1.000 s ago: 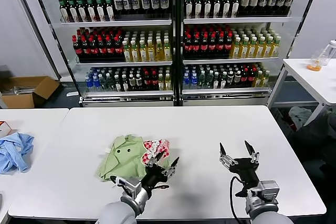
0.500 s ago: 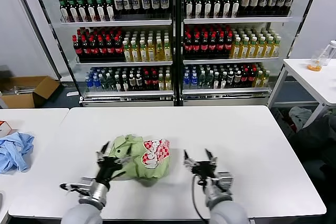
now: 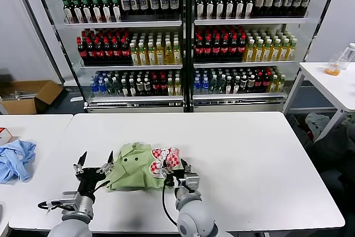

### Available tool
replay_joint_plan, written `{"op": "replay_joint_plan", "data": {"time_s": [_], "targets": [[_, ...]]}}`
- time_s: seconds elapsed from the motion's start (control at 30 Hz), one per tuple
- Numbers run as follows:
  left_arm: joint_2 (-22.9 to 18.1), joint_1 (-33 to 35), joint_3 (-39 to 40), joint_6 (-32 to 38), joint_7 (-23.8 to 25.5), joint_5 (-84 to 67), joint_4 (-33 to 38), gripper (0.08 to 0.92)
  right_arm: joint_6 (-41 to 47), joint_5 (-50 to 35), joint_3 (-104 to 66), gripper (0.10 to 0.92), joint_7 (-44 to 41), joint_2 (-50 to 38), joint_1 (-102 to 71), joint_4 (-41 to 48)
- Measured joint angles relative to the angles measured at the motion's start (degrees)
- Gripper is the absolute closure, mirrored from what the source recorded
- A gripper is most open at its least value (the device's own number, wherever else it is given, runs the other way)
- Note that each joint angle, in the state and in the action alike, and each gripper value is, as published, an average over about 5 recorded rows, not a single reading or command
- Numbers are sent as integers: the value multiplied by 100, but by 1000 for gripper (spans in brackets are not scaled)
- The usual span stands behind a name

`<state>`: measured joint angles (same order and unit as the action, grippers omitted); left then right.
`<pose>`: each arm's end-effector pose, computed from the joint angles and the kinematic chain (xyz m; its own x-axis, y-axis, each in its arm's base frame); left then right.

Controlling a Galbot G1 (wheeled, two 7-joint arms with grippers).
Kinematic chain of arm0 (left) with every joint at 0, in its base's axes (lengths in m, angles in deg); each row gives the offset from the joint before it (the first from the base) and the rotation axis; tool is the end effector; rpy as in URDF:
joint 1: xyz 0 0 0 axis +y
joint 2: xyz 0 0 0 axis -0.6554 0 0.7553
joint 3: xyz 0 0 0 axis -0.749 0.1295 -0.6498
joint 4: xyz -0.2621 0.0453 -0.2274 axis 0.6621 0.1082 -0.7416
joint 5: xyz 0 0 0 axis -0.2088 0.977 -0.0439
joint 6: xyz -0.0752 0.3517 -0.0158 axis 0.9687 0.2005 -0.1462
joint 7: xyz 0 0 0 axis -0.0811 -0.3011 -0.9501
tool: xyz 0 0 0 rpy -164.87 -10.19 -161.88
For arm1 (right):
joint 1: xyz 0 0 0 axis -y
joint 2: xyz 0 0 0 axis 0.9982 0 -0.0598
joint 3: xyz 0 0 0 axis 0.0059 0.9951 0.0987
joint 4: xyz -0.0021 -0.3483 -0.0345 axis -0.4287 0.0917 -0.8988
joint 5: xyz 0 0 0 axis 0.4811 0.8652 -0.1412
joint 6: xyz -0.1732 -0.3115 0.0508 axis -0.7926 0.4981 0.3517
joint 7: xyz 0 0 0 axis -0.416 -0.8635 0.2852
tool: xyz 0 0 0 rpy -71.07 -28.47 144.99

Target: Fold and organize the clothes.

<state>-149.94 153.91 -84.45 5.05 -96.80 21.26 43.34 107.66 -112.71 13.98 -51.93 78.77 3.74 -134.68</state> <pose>0.2297 0.0794 -0.2928 -0.9887 -0.0877 0.1212 -0.0785 0.9938 0.0788 0.2857 0.1789 -0.2869 -0.8748 -0.2627 0.4072 -0.1996 0.9611 0.1911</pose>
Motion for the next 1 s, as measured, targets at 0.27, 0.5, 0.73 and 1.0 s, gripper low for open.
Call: {"op": "replay_joint_plan", "data": {"time_s": [0.27,0.5,0.73,1.0], "targets": [[-21,84,-88,-13,-36,10,21,177,308,114,128,593,163,31,261,292],[-43,141,-94,-63,-36,26,24,177,468,199,129,784,229,-42,405,471],[-43,196,-105,-83,-27,32,44,177,545,326,37,883,202,-215,444,502],[-60,231,-85,-105,-1,42,93,177,592,506,-227,883,-8,-602,508,476]]}}
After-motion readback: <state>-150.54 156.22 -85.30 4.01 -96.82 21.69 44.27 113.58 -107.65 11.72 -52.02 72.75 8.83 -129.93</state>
